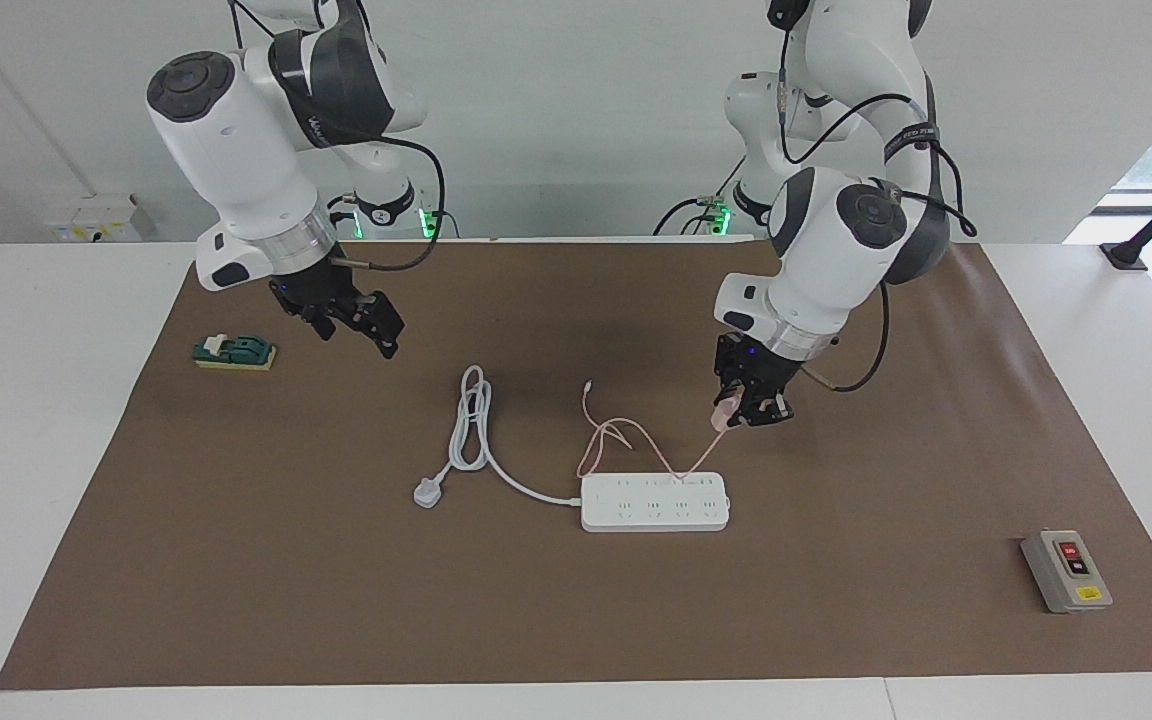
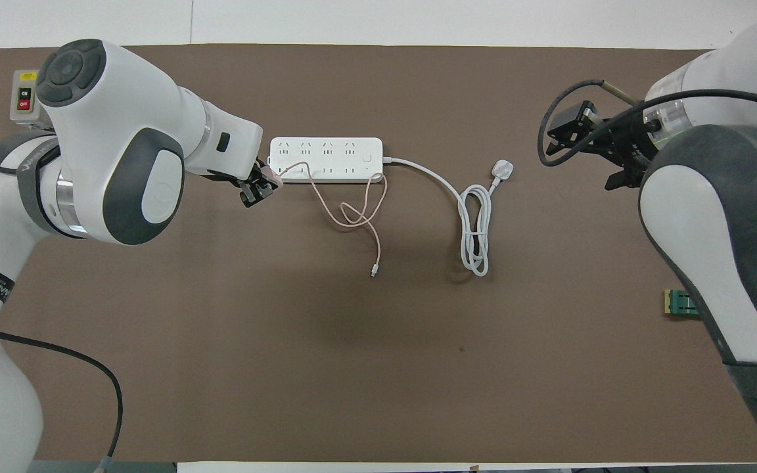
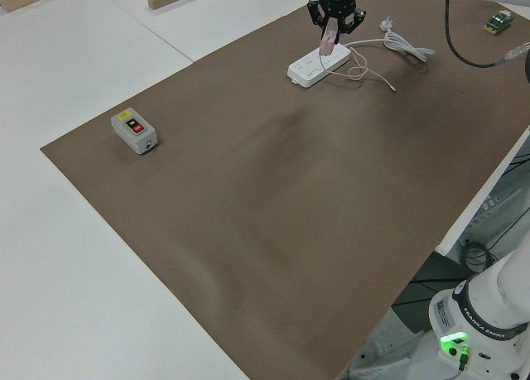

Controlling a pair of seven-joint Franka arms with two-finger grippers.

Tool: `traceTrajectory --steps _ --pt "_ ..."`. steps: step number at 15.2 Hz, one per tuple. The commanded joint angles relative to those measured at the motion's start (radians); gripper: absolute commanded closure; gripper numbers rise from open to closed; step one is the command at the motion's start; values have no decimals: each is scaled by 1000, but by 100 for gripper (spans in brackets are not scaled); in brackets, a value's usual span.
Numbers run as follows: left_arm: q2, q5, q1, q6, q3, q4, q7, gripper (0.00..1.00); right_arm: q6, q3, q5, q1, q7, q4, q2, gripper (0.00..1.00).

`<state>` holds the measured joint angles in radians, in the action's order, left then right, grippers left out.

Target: Plug charger into power strip

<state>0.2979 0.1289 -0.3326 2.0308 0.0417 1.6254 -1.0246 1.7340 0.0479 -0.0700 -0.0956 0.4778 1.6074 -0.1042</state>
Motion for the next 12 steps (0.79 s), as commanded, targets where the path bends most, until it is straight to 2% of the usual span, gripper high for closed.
traceTrajectory --steps 1,4,8,10,12 --pt "0 -38 -34 19 -8 -7 -43 100 -22 10 65 14 -88 42 49 0" --pt "-9 99 -32 -35 -6 5 145 100 -56 10 70 26 -171 43 70 0" --pt "-17 338 -31 -99 -8 5 556 100 -57 10 70 45 -243 98 116 0" --pt "-26 406 -28 -93 -8 22 691 100 -57 10 70 66 -348 127 132 0" --pt "-25 422 -25 -71 -14 25 756 100 -57 12 67 102 -361 164 159 0"
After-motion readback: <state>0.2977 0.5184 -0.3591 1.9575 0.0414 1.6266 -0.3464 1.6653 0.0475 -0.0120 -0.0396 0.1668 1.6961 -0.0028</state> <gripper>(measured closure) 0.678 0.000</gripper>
